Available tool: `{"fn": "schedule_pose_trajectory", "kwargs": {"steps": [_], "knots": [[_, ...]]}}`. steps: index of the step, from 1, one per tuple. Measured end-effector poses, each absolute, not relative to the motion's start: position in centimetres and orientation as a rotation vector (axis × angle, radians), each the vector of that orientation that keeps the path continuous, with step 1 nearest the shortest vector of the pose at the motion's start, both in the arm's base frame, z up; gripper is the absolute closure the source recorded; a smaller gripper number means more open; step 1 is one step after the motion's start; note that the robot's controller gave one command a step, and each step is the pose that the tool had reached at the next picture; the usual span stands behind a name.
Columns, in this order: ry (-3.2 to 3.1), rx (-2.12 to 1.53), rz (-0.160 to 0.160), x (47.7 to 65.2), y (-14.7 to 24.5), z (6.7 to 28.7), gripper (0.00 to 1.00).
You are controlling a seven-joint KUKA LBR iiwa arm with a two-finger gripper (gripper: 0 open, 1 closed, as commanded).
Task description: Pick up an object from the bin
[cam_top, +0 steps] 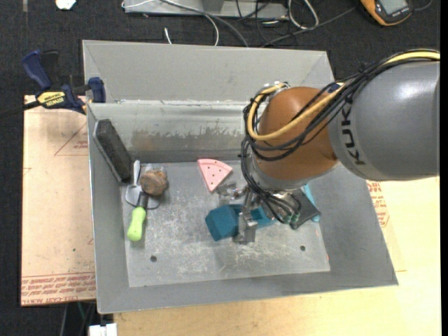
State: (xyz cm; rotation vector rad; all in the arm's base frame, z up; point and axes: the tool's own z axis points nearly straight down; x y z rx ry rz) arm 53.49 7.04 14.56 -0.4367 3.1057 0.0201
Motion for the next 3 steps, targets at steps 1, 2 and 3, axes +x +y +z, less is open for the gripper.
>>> {"fn": "schedule_pose_trajectory", "kwargs": {"steps": [1, 2, 3], "knots": [[2.995, -0.916, 0.019, 53.2, 9.0, 12.7, 1.0], [2.921, -1.146, 0.021, 54.6, 9.3, 16.9, 1.0], [2.948, -1.1, 0.027, 54.2, 8.7, 24.3, 1.0]]}}
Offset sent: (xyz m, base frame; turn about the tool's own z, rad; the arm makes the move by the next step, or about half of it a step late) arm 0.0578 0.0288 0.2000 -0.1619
